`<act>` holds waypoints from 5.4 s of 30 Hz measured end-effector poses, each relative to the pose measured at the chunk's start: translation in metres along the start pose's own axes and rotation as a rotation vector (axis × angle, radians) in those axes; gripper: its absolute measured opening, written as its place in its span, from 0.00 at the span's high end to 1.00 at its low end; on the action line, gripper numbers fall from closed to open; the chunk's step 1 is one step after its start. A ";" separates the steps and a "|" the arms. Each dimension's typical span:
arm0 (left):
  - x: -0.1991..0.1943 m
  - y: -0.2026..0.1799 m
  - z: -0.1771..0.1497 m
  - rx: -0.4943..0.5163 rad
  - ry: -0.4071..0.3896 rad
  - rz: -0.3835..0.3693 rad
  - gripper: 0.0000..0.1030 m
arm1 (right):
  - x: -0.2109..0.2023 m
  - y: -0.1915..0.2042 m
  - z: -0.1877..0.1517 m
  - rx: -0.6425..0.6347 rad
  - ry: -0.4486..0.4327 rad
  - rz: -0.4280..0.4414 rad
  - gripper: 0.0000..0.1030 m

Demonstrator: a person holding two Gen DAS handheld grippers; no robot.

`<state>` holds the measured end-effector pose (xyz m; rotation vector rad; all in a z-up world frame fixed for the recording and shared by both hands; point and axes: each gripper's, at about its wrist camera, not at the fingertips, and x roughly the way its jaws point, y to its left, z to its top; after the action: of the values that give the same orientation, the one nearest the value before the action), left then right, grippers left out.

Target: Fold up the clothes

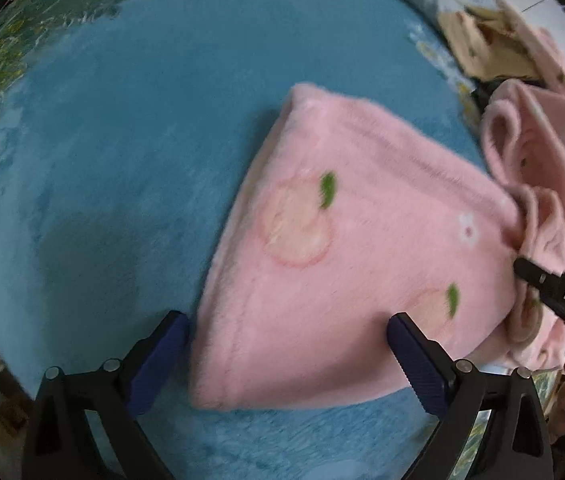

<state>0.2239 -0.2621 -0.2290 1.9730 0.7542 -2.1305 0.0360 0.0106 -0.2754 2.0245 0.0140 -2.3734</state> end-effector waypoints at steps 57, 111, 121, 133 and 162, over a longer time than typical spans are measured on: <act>-0.073 0.046 0.121 -0.095 -0.292 0.330 0.89 | -0.113 -0.450 -0.303 0.950 0.150 -0.112 0.76; -0.052 0.006 0.045 -0.366 -0.223 -0.113 0.36 | -0.092 0.061 -0.040 -0.460 -0.054 0.378 0.92; -0.009 -0.069 0.106 -0.275 -0.117 -0.165 0.36 | -0.132 0.023 -0.067 -0.451 -0.135 0.374 0.63; 0.042 -0.126 0.170 -0.121 -0.093 0.033 0.71 | -0.134 -0.185 -0.130 0.035 -0.060 0.135 0.39; -0.085 -0.033 0.224 -0.186 -0.450 0.077 0.91 | -0.091 -0.301 -0.002 0.335 -0.089 -0.123 0.93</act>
<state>0.0203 -0.3533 -0.1357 1.3372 0.7426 -2.2427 0.0452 0.3127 -0.1884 2.1002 -0.2880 -2.6958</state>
